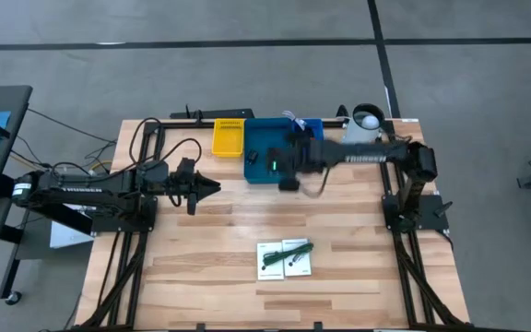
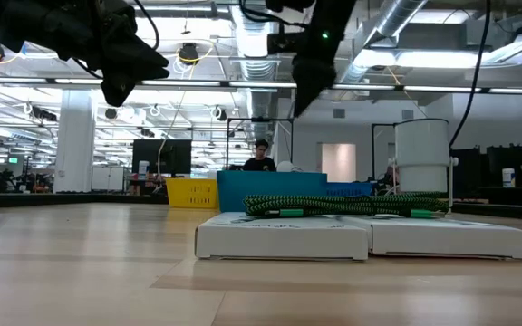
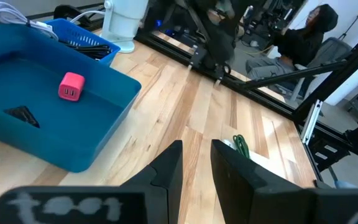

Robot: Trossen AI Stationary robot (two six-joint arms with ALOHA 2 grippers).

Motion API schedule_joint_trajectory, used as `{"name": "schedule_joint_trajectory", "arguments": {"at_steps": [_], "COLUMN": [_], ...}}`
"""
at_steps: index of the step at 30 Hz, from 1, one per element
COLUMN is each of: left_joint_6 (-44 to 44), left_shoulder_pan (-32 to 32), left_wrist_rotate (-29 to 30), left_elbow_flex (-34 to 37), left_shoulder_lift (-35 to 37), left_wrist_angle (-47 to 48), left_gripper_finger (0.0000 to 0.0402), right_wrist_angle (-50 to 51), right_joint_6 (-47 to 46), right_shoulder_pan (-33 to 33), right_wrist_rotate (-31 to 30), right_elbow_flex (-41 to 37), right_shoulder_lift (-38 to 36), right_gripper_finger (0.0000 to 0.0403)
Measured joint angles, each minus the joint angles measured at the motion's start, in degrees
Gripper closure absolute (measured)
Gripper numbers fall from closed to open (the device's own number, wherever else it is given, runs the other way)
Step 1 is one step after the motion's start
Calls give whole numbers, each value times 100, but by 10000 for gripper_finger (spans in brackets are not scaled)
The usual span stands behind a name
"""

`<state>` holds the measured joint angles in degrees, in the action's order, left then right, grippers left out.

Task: Pick and place items into bin
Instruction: Put the white charger cable into the blue basket

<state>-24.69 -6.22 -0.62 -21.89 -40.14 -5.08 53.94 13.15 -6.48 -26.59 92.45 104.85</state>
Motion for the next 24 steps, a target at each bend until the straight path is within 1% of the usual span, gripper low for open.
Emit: {"name": "schedule_joint_trajectory", "arguments": {"at_steps": [3,6,12,15,20,21,24], "left_joint_6": [0,-1,0,0,107,140,148], "left_shoulder_pan": [-2,-1,-2,-2,-2,-2,0], "left_wrist_rotate": [0,1,1,1,1,2,0], "left_elbow_flex": [0,0,0,0,0,0,0], "left_shoulder_lift": [0,1,0,2,0,1,1], "left_wrist_angle": [-1,1,2,2,3,2,2], "left_gripper_finger": [331,331,331,331,331,331,331], "right_wrist_angle": [-152,-182,-688,-822,-992,-1049,-1198], "right_joint_6": [197,295,607,527,179,155,147], "right_shoulder_pan": [-619,-1245,-2254,-2621,-3095,-3159,-3247], "right_wrist_rotate": [600,974,1225,1612,2787,2923,2972], "right_elbow_flex": [368,685,793,797,795,783,768], "right_shoulder_lift": [-16,-7,43,37,38,45,140], "right_gripper_finger": [394,378,312,274,222,215,200]}}
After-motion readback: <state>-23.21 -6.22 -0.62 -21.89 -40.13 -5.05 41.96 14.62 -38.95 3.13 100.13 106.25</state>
